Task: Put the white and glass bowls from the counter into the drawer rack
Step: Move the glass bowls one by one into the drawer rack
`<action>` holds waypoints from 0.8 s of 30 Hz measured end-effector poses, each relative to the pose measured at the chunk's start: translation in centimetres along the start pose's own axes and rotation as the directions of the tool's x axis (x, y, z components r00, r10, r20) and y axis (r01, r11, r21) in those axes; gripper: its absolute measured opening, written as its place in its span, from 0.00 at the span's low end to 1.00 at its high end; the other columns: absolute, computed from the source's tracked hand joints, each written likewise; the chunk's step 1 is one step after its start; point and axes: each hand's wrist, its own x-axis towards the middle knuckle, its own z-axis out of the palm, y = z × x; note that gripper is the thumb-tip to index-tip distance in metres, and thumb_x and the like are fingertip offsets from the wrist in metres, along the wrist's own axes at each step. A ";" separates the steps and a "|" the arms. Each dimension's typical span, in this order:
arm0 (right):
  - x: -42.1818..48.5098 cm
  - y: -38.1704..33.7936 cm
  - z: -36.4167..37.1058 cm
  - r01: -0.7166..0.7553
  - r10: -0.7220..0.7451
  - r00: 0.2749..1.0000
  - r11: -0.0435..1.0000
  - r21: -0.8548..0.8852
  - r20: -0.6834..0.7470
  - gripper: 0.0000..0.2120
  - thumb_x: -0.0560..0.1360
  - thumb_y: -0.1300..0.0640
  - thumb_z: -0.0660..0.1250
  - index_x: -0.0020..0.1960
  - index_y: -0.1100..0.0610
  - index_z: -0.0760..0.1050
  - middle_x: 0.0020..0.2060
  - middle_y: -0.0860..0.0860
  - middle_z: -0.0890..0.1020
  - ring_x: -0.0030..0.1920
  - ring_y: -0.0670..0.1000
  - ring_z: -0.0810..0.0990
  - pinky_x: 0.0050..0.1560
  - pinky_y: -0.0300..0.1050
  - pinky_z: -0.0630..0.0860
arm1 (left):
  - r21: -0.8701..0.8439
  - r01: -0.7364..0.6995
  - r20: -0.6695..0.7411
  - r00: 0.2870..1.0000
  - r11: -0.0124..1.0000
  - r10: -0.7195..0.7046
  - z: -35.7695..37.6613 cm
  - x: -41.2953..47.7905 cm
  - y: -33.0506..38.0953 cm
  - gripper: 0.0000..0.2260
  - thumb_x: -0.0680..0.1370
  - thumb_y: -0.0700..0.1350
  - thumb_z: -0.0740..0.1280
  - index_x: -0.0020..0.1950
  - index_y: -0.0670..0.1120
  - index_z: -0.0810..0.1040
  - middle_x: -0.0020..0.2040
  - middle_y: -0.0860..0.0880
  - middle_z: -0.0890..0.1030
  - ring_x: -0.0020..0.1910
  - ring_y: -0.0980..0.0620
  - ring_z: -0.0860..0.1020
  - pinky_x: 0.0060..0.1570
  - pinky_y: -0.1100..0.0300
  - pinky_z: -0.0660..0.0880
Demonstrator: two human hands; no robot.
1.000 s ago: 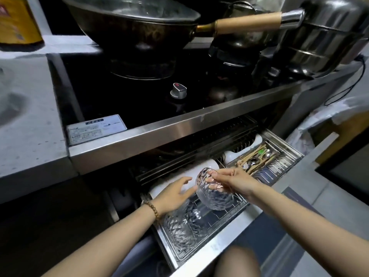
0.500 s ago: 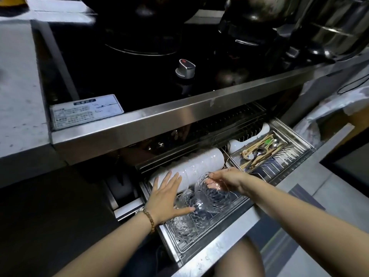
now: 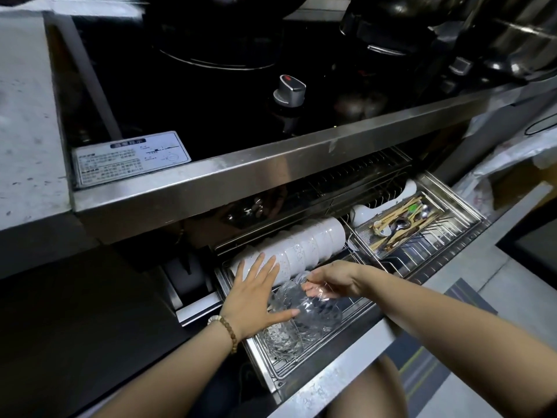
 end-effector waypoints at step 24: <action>-1.9 0.1 -0.5 0.150 -0.227 0.965 0.889 -0.433 -0.132 0.10 0.76 0.57 0.66 0.50 0.64 0.77 0.44 0.56 0.80 0.40 0.50 0.74 0.54 0.49 0.77 | -0.163 0.041 0.129 0.991 0.986 -0.020 -1.7 -0.2 0.5 0.50 0.63 0.79 0.42 0.78 0.49 0.48 0.79 0.51 0.46 0.75 0.54 0.36 0.72 0.49 0.32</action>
